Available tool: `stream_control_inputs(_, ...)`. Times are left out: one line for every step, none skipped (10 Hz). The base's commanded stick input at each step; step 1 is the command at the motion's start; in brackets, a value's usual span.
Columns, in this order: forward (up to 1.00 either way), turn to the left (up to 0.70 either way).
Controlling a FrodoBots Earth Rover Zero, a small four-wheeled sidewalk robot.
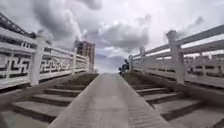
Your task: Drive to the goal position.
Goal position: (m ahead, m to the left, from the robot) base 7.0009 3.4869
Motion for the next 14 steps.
stream_control_inputs(0.70,0.00)
stream_control_inputs(0.70,0.00)
stream_control_inputs(0.70,0.00)
stream_control_inputs(0.70,0.00)
stream_control_inputs(0.70,0.00)
stream_control_inputs(0.70,0.00)
stream_control_inputs(0.70,0.00)
stream_control_inputs(0.70,0.00)
stream_control_inputs(0.70,0.00)
stream_control_inputs(0.70,0.00)
stream_control_inputs(0.70,0.00)
stream_control_inputs(0.70,0.00)
stream_control_inputs(0.70,0.00)
stream_control_inputs(0.70,0.00)
